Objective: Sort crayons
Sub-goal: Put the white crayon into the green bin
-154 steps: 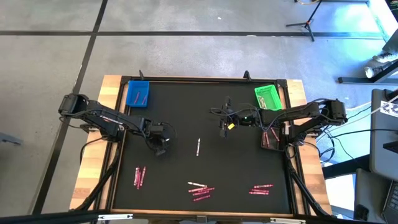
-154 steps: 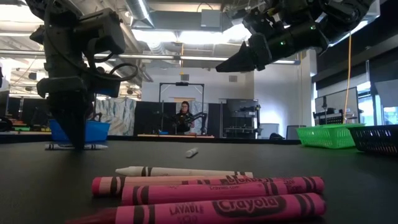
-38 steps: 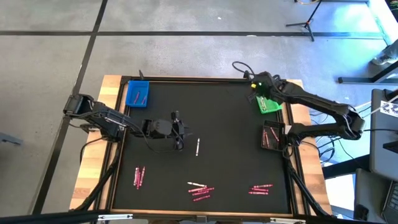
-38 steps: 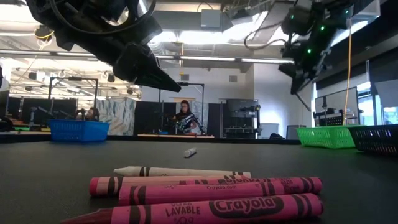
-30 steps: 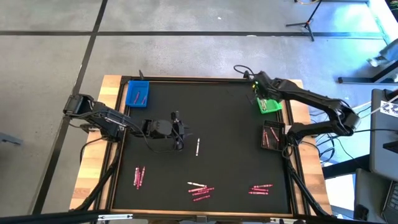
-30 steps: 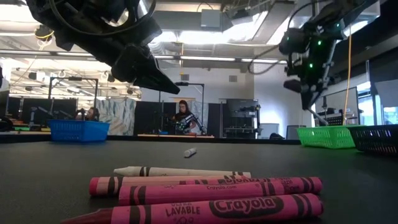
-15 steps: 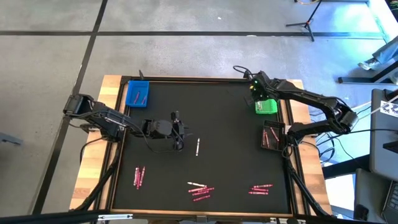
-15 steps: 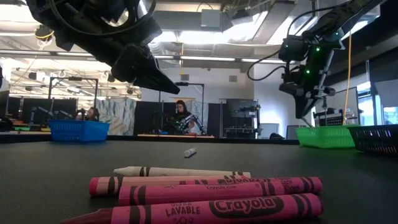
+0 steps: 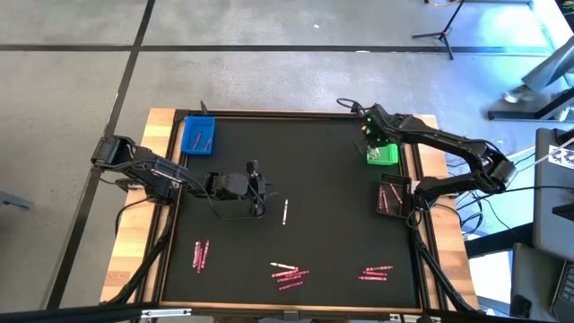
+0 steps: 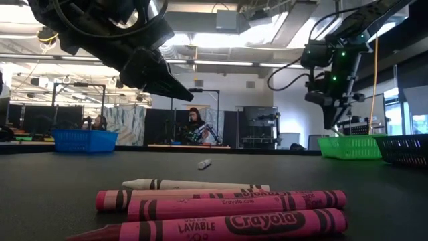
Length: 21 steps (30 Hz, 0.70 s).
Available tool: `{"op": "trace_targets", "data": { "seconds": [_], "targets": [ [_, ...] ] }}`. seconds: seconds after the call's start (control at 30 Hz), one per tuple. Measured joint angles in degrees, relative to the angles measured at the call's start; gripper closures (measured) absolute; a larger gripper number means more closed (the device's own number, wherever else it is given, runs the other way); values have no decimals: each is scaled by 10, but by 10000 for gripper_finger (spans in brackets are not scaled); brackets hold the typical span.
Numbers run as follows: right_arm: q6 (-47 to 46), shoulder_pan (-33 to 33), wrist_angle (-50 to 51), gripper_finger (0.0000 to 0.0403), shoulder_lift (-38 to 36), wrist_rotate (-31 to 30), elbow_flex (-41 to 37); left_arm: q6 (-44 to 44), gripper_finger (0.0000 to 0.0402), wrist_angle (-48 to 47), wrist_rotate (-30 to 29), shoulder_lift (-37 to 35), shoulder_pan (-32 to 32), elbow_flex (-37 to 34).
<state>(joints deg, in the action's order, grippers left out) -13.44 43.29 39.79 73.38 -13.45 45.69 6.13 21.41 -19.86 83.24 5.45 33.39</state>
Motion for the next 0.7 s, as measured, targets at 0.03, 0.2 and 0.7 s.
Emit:
{"op": "trace_targets", "data": {
  "seconds": [0.03,0.2,0.7],
  "targets": [
    [0,0,4,369,0,-3,0,0,282,0,0,0,0,0],
    [6,-1,7,309,0,-15,0,0,282,0,0,0,0,0],
    [78,-201,-183,249,-2,114,19,-1,282,17,61,0,-3,0]
  ]
}}
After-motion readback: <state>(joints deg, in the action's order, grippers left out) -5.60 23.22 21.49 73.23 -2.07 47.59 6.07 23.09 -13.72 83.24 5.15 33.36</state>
